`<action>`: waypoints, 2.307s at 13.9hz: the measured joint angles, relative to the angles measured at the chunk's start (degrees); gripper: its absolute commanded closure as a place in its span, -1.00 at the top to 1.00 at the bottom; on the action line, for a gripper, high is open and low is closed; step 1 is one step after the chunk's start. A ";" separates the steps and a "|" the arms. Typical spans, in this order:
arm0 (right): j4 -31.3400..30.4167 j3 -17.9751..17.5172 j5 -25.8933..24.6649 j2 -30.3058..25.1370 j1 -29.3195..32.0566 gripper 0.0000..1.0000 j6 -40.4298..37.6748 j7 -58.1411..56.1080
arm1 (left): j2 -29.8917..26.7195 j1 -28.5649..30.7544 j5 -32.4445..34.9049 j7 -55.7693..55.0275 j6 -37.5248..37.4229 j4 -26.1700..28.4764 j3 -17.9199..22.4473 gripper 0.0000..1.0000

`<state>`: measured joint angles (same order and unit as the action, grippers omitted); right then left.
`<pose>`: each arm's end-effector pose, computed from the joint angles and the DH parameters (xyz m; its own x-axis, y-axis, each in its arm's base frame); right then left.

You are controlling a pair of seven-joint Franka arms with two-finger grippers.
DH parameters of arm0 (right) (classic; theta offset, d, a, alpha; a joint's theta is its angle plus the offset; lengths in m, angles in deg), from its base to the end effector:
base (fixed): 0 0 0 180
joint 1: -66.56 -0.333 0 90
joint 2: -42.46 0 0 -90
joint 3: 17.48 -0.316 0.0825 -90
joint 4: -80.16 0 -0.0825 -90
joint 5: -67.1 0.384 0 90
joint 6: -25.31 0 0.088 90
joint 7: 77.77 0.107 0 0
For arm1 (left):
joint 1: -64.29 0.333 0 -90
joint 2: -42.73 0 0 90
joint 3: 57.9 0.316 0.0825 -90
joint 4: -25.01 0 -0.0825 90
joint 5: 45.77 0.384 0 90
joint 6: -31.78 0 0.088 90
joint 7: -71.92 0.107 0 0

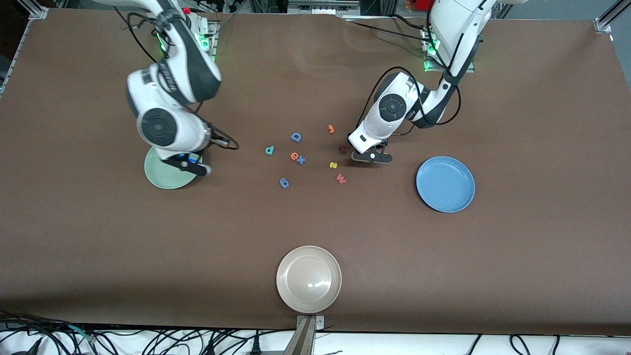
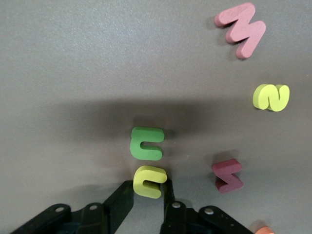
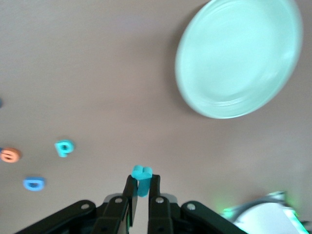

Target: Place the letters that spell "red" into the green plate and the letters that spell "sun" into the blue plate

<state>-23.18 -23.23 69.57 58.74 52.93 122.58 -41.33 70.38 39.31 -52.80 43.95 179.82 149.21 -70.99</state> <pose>0.5497 0.1943 0.3637 0.8843 -0.3158 -0.3439 -0.2711 -0.9470 0.1725 0.4372 -0.3438 0.1689 0.9889 -0.0550 -0.1377 -0.0397 -0.9930 0.1113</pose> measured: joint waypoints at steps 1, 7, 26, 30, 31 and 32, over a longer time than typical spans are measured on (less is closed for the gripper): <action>0.18 3.03 -0.01 -0.75 0.07 -1.00 -1.62 -4.44 | -0.01 0.01 0.00 -0.03 0.00 0.00 0.03 -0.51; -3.92 17.87 -0.04 -0.13 0.61 -1.00 1.03 -29.25 | -1.53 0.86 0.00 -0.08 -2.98 -0.28 0.83 -0.61; -22.68 19.39 0.08 6.87 2.25 0.13 30.85 -38.51 | -5.85 27.98 11.58 25.57 -25.64 -6.80 1.82 -0.33; -19.95 19.24 0.25 6.24 2.20 0.14 26.65 -38.50 | -3.30 28.20 11.58 25.58 -25.19 -6.81 1.81 1.00; -17.53 19.22 0.99 5.92 2.18 0.14 22.27 -38.46 | -3.27 28.21 11.58 25.56 -25.18 -6.86 1.78 1.00; -14.45 19.18 2.54 5.47 2.13 0.14 16.90 -38.46 | -3.29 28.23 11.57 25.50 -25.18 -7.05 1.66 1.00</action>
<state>-37.63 -4.05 72.11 64.21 55.06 139.48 -79.79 67.09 67.54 -41.23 69.44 154.64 142.16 -69.33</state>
